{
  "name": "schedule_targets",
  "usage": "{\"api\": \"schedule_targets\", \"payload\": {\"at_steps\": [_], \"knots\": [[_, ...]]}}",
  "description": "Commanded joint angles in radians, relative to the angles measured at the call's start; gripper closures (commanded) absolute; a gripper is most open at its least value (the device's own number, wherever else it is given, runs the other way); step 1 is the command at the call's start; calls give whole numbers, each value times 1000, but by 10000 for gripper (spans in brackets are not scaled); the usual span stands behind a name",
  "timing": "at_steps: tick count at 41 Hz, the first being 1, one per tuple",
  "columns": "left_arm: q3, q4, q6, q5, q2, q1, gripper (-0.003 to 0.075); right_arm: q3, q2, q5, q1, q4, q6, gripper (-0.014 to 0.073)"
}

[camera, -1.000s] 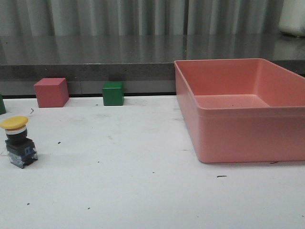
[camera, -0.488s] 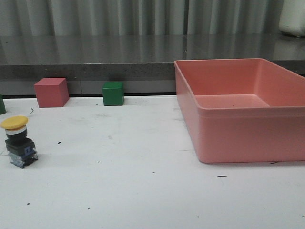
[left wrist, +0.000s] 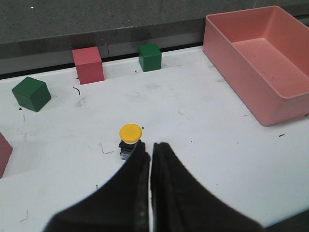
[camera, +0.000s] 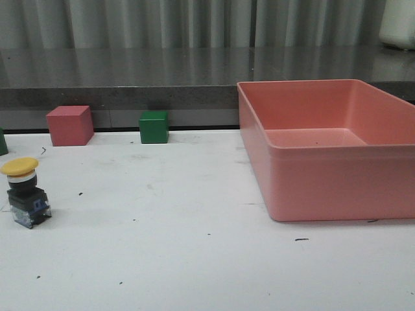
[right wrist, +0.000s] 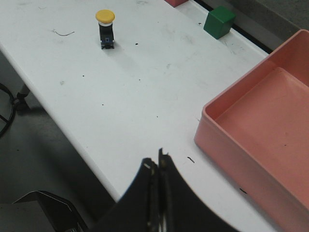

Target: Place and stand button with both arms

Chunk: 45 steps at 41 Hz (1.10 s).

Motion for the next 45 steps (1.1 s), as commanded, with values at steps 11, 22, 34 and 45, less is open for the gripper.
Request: {"api": "schedule_targets", "payload": {"at_steps": [11, 22, 34, 45], "knots": [[-24, -12, -10, -82, 0, -3, 740, -27, 0, -65, 4, -14, -9, 711], [245, 32, -10, -464, -157, 172, 740, -27, 0, -65, 4, -14, -9, 711], [690, 30, -10, -897, -384, 300, 740, -27, 0, -65, 4, -14, -9, 711], [840, 30, -10, -1033, -435, 300, 740, -27, 0, -64, 4, -14, -9, 711]]}}
